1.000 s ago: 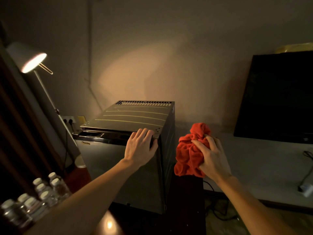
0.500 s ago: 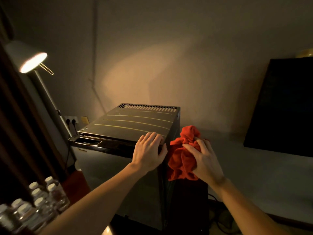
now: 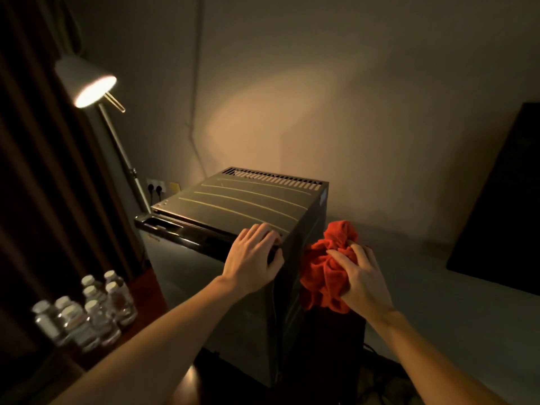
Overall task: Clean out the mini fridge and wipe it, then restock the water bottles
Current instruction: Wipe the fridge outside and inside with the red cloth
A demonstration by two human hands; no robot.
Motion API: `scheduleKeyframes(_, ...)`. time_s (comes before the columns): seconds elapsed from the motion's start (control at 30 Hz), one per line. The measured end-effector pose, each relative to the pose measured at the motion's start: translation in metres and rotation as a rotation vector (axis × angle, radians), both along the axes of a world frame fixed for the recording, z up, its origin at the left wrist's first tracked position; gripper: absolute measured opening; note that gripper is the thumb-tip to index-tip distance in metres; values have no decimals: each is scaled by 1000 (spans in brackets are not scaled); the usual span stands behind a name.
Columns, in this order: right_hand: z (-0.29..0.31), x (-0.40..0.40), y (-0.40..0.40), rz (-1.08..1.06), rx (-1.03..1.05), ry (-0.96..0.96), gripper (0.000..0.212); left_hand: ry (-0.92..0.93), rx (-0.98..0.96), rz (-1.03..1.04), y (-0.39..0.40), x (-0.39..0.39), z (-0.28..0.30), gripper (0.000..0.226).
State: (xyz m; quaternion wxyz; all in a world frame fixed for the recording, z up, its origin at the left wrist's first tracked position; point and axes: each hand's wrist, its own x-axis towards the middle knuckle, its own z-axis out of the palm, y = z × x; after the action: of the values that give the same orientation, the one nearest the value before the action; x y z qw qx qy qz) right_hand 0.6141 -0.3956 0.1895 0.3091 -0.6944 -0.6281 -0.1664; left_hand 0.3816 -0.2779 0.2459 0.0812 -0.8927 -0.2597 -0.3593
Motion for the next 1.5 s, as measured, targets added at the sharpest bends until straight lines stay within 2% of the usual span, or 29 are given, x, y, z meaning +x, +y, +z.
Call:
scheduleKeyframes(0.27,-1,-9,2,145,-63,-17,54,54,23,173,-33,-10,-13,31)
scheduleKeyframes(0.43,-10,-24,4,149,-106,-15,55,85,37,173,-38,-20,-21,38)
scheduleKeyframes(0.6,-19,-30,-13,179,-118,-85,50,3,-5,197,-41,-13,-29,38)
scheduleKeyframes(0.83,-23,-13,-1,204,-108,-28,53,-59,7,296,-44,2,-33,31)
scheduleKeyframes(1.0,-40,14,33,369,27,-25,57,-71,79,449,-46,19,-32,25)
scheduleKeyframes(1.13,-55,22,61,584,162,-94,78,-101,103,632,-56,37,-34,23)
scheduleKeyframes(1.33,-78,26,83,956,242,-271,78,-74,70,887,-91,68,-54,43)
scheduleKeyframes(1.43,-86,28,105,1030,301,-362,69,-20,59,995,-108,83,-65,46)
scheduleKeyframes(1.5,-87,33,117,1043,320,-349,73,35,60,1017,-114,91,-73,47)
